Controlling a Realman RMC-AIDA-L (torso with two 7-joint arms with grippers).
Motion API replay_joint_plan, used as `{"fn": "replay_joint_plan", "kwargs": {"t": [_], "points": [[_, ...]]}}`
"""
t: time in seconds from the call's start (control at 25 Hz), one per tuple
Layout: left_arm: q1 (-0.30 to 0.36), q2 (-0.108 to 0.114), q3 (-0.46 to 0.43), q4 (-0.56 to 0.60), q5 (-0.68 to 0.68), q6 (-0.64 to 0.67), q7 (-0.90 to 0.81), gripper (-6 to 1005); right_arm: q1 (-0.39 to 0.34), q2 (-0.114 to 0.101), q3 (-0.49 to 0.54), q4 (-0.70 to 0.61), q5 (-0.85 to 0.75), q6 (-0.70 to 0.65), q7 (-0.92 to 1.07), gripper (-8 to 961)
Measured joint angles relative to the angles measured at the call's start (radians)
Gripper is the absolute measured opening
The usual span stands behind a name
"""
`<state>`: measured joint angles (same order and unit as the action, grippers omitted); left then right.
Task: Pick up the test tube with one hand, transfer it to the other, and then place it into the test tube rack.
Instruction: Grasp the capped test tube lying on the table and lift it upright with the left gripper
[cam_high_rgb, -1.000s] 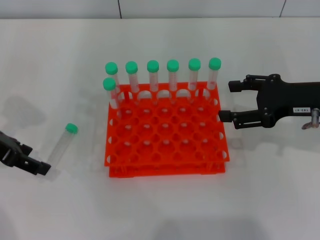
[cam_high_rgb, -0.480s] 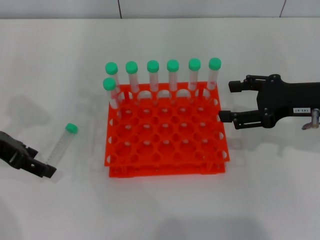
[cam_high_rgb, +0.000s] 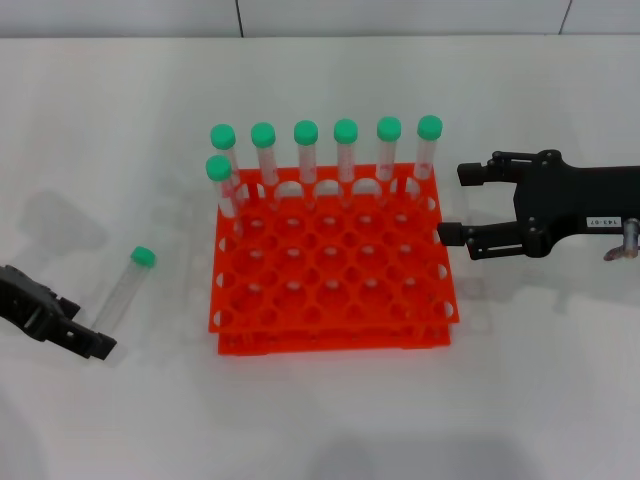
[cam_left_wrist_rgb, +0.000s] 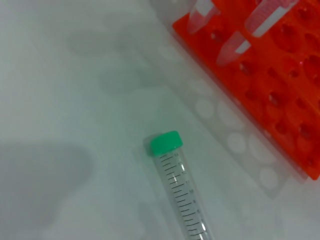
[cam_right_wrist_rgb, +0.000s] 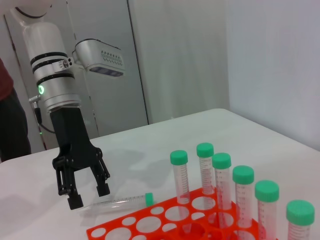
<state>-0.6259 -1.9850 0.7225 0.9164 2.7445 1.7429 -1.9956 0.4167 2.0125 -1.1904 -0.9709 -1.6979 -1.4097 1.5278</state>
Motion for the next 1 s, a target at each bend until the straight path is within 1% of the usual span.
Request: {"fn": "replay_joint_plan", "kwargs": {"t": [0.56,0.8,1.0], "points": [[-0.010,-0.007,0.001,-0.002,0.010,-0.023,0.002,835,0.002,0.000,0.005,0.000,0.000,0.001,0.000,835],[-0.013,-0.013,0.009,-0.003,0.010,-0.028,0.002,676,0.002,0.000,0.002,0.000,0.000,0.009,0.000,834],[-0.017,-0.014,0.012,-0.015,0.010,-0.032,0.003,682,0.001,0.000,0.002,0.000,0.000,0.011,0.000,835]]}}
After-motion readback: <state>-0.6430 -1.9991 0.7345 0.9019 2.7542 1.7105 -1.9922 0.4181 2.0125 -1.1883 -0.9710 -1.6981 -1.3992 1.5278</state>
